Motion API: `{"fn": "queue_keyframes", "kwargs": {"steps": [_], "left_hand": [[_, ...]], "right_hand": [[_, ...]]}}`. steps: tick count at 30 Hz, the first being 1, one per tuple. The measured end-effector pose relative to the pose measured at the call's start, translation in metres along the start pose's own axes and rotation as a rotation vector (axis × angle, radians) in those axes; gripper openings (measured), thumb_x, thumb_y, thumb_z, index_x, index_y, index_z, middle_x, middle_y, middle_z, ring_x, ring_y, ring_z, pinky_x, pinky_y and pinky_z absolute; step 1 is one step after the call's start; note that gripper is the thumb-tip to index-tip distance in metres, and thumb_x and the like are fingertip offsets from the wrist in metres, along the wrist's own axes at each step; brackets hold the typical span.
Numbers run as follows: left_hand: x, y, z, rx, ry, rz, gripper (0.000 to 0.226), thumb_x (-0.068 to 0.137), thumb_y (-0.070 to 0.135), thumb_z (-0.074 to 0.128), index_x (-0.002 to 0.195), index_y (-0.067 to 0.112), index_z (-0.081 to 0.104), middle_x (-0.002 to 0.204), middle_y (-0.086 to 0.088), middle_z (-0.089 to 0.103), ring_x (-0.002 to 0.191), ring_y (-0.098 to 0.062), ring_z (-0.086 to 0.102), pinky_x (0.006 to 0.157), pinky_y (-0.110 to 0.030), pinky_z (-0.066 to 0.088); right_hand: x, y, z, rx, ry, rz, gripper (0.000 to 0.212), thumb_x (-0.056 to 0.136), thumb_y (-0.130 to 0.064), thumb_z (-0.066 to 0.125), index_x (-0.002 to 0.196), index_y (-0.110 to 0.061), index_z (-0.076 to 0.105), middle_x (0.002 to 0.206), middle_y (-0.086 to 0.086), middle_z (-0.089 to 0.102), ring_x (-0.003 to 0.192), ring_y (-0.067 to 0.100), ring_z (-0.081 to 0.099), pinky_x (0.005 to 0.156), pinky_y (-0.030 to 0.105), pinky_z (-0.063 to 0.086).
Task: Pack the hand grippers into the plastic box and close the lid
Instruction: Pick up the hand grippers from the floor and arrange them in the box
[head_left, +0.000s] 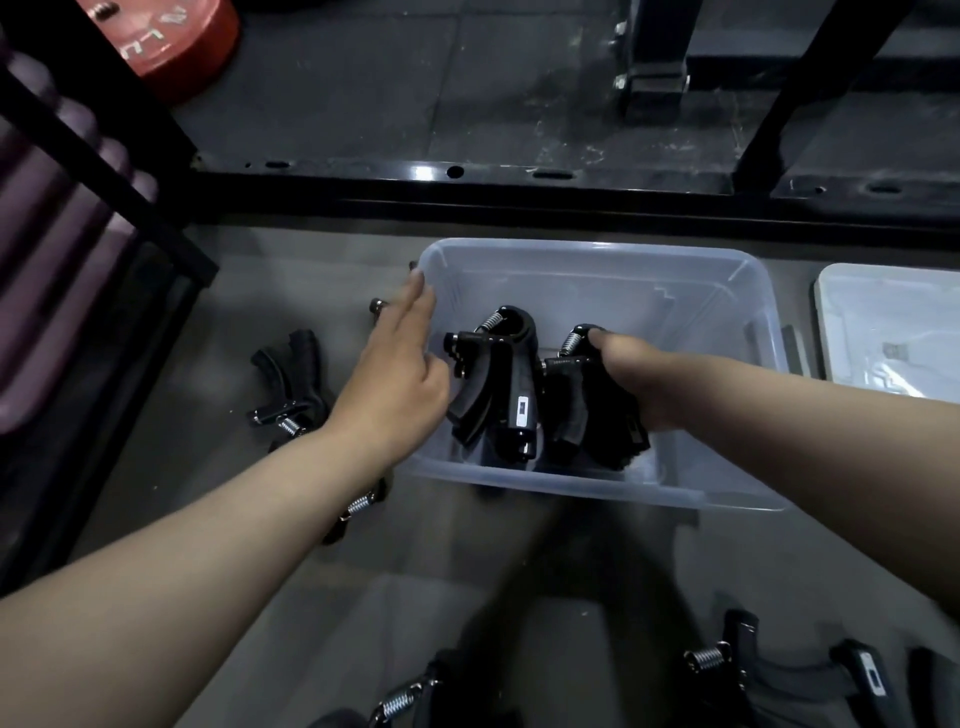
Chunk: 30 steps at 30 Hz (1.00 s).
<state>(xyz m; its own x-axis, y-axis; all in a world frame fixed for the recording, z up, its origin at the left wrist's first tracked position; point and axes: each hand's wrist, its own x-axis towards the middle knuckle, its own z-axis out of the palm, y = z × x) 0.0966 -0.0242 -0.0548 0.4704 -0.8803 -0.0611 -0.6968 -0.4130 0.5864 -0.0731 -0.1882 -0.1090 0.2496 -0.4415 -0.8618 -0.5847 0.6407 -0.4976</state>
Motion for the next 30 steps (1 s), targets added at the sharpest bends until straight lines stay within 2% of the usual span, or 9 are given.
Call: {"fn": "queue_keyframes", "kwargs": {"steps": [5,10,13,17,20,22,26,28,30], "left_hand": [[-0.002,0.004,0.003,0.202,-0.031,0.038,0.064,0.09,0.009,0.043,0.151,0.008,0.024,0.163,-0.001,-0.005,0.149,-0.016,-0.002,0.121,-0.033,0.006],[-0.003,0.006,0.002,0.206,-0.043,0.028,0.061,0.091,0.008,0.04,0.151,0.009,0.026,0.162,0.001,-0.01,0.149,-0.017,-0.005,0.121,-0.033,0.006],[-0.004,0.006,0.003,0.181,-0.032,0.01,0.061,0.09,0.006,0.04,0.15,0.01,0.027,0.162,0.004,-0.01,0.149,-0.016,-0.004,0.121,-0.034,0.009],[-0.005,0.006,0.001,0.128,-0.03,0.009,0.065,0.088,-0.001,0.038,0.151,0.01,0.027,0.162,0.006,-0.008,0.149,-0.013,-0.003,0.121,-0.034,0.012],[-0.005,0.007,-0.001,0.12,-0.027,0.01,0.066,0.087,-0.004,0.037,0.151,0.008,0.026,0.162,0.004,-0.008,0.148,-0.014,-0.006,0.121,-0.032,0.007],[-0.005,0.008,0.0,0.108,-0.006,0.012,0.063,0.087,-0.004,0.037,0.149,0.006,0.028,0.162,0.002,-0.007,0.148,-0.015,-0.006,0.119,-0.026,0.001],[-0.006,0.006,-0.002,0.078,0.019,0.068,0.058,0.086,0.001,0.043,0.144,0.001,0.037,0.162,-0.008,0.001,0.149,-0.021,-0.001,0.114,-0.017,-0.006],[-0.005,0.002,-0.005,0.05,0.015,0.092,0.057,0.085,0.002,0.045,0.142,-0.001,0.04,0.162,-0.011,0.007,0.149,-0.023,0.003,0.116,-0.02,-0.004],[-0.006,-0.005,-0.009,-0.003,0.027,0.102,0.057,0.083,0.001,0.046,0.14,-0.001,0.044,0.161,-0.009,0.012,0.148,-0.02,0.007,0.116,-0.018,-0.003]], "right_hand": [[-0.002,0.009,-0.007,-0.012,0.014,0.029,0.045,0.087,-0.056,0.043,0.071,-0.019,0.061,0.06,0.006,0.065,0.056,0.024,0.062,0.061,0.031,0.051],[0.0,0.026,-0.005,-0.006,0.043,0.052,0.051,0.094,-0.062,0.034,0.102,-0.017,0.059,0.084,0.014,0.068,0.075,0.029,0.066,0.07,0.039,0.051],[-0.002,0.025,-0.009,-0.059,0.077,0.036,0.049,0.094,-0.061,0.035,0.104,-0.019,0.058,0.088,0.014,0.067,0.081,0.032,0.065,0.077,0.048,0.048],[-0.007,0.022,-0.009,-0.046,0.067,-0.004,0.045,0.097,-0.058,0.036,0.1,-0.019,0.059,0.082,0.011,0.068,0.072,0.028,0.066,0.068,0.035,0.051],[-0.015,0.02,-0.009,-0.04,-0.004,0.007,0.053,0.094,-0.058,0.04,0.113,-0.014,0.062,0.101,0.017,0.07,0.088,0.035,0.069,0.077,0.048,0.055],[-0.017,0.017,-0.008,-0.095,0.042,0.001,0.058,0.089,-0.056,0.046,0.123,-0.011,0.061,0.105,0.018,0.068,0.088,0.035,0.068,0.076,0.047,0.055],[-0.037,0.012,0.019,-0.516,0.596,-0.37,0.057,0.092,-0.048,0.043,0.137,-0.014,0.05,0.14,0.022,0.043,0.128,0.039,0.042,0.11,0.046,0.033],[-0.063,0.014,0.045,-0.609,0.496,-0.697,0.061,0.085,-0.05,0.043,0.136,-0.018,0.053,0.142,0.016,0.039,0.134,0.034,0.036,0.115,0.042,0.025],[-0.081,0.025,0.07,-0.802,0.258,-0.838,0.068,0.081,-0.059,0.037,0.136,-0.023,0.054,0.142,0.007,0.039,0.135,0.026,0.034,0.113,0.037,0.024]]}}
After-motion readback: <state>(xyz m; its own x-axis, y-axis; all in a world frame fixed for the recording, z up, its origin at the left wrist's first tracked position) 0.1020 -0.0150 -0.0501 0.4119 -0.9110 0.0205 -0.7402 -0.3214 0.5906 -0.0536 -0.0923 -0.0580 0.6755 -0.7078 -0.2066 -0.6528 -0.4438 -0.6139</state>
